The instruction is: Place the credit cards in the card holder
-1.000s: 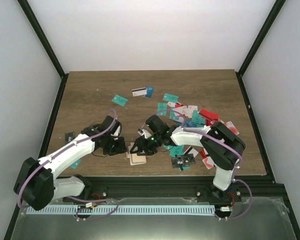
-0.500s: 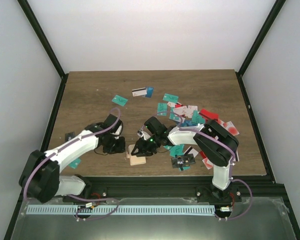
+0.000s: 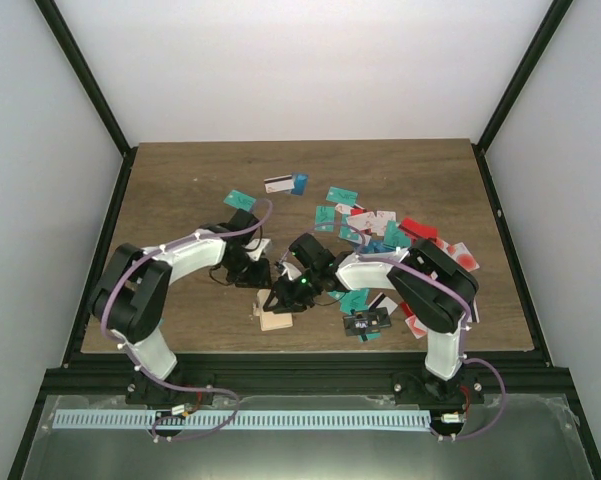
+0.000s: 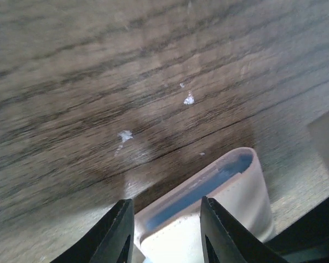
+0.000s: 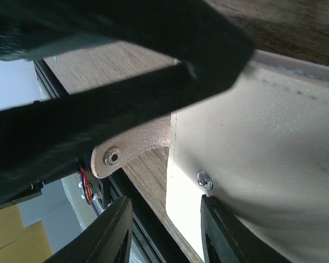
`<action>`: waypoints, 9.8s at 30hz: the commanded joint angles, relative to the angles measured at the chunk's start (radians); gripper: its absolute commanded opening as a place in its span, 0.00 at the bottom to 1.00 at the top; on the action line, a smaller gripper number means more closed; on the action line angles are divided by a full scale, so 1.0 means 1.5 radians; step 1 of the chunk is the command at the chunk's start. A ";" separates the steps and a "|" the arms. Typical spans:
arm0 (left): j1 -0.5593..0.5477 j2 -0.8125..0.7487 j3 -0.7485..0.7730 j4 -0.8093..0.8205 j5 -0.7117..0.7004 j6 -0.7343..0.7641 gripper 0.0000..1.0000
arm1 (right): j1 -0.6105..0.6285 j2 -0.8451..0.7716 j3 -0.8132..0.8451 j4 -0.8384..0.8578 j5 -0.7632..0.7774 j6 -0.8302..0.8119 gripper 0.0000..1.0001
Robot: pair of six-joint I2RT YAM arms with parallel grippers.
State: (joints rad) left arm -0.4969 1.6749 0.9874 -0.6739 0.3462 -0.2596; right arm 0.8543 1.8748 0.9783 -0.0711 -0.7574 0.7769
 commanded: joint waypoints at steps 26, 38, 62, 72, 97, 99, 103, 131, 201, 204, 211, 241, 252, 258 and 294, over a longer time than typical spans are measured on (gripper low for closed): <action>-0.086 -0.161 -0.257 0.125 0.058 -0.252 0.23 | 0.004 -0.064 -0.052 -0.096 0.112 -0.059 0.37; -0.115 -0.239 -0.274 0.152 0.054 -0.264 0.33 | 0.004 -0.116 -0.090 -0.089 0.079 -0.113 0.37; -0.166 -0.100 -0.227 0.126 0.005 -0.189 0.19 | 0.004 -0.210 -0.097 -0.120 0.054 -0.198 0.34; -0.175 -0.098 -0.221 0.125 0.010 -0.193 0.23 | 0.011 -0.302 -0.135 -0.203 0.092 -0.244 0.33; -0.189 -0.101 -0.237 0.141 0.019 -0.205 0.26 | 0.077 -0.226 -0.081 -0.218 0.162 -0.282 0.29; -0.189 -0.101 -0.239 0.143 0.020 -0.205 0.26 | 0.078 -0.220 -0.073 -0.214 0.158 -0.283 0.28; -0.189 -0.102 -0.241 0.142 0.020 -0.205 0.26 | 0.078 -0.206 -0.064 -0.209 0.146 -0.286 0.20; -0.261 -0.140 -0.314 0.236 0.060 -0.318 0.25 | 0.084 -0.194 -0.026 -0.326 0.292 -0.329 0.01; -0.178 -0.338 -0.255 0.145 -0.085 -0.390 0.51 | 0.085 -0.117 0.065 -0.307 0.337 -0.744 0.01; -0.132 -0.305 -0.225 0.139 -0.046 -0.337 0.50 | 0.084 -0.133 0.044 -0.289 0.335 -0.749 0.01; -0.092 -0.189 -0.176 0.130 -0.002 -0.227 0.45 | 0.084 -0.133 0.036 -0.250 0.320 -0.752 0.01; -0.086 -0.142 -0.277 0.212 0.037 -0.191 0.34 | 0.074 -0.047 0.097 -0.178 0.375 -0.735 0.01; -0.086 -0.156 -0.300 0.229 0.036 -0.196 0.34 | 0.074 -0.019 0.105 -0.177 0.383 -0.729 0.01; -0.086 -0.162 -0.309 0.237 0.042 -0.197 0.34 | 0.073 0.000 0.107 -0.180 0.384 -0.720 0.01; -0.086 -0.249 -0.238 0.130 0.039 -0.232 0.48 | 0.039 -0.107 0.053 -0.250 0.320 -0.661 0.01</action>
State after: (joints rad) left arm -0.6247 1.3060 0.5652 -0.3950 0.4389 -0.6079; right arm 0.9184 1.7672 1.0737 -0.4408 -0.2993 -0.2291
